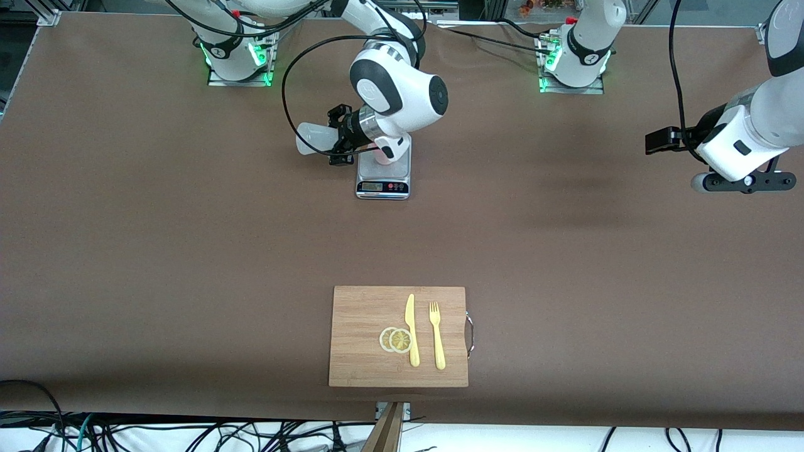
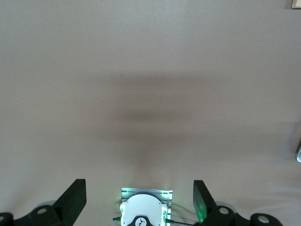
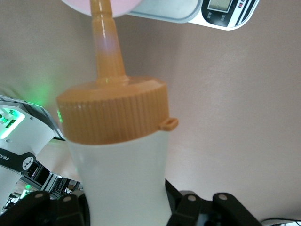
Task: Add sauce to pink cup with both arms
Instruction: 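Tilt the bottle nozzle into the pink cup with the right gripper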
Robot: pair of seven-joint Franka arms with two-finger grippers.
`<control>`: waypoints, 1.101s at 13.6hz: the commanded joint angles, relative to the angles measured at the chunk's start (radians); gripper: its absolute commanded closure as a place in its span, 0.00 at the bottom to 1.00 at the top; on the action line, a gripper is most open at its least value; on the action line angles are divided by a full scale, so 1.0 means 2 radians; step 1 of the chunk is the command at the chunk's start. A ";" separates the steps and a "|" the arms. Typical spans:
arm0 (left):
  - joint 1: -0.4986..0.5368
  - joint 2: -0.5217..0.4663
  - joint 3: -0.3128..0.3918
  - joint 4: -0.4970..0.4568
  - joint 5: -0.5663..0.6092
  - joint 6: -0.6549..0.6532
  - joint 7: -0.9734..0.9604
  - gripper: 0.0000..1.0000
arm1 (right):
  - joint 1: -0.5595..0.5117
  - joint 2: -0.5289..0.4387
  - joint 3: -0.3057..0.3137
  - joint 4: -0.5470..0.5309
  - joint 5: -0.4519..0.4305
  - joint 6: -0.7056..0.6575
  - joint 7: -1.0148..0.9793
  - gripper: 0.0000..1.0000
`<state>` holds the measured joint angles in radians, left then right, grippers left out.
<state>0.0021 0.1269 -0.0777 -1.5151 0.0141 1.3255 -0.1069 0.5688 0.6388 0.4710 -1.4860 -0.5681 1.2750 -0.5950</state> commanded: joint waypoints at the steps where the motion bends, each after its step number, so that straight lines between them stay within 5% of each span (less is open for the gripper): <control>1: 0.004 -0.001 -0.002 -0.001 0.005 -0.001 0.011 0.00 | 0.003 0.010 0.006 0.020 -0.011 -0.017 0.003 1.00; 15: 0.004 -0.001 -0.003 -0.001 0.005 -0.001 0.011 0.00 | 0.019 0.029 0.005 0.048 -0.057 -0.035 0.004 1.00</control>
<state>0.0022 0.1273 -0.0777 -1.5152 0.0141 1.3255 -0.1069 0.5967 0.6808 0.4710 -1.4315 -0.6604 1.2448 -0.5907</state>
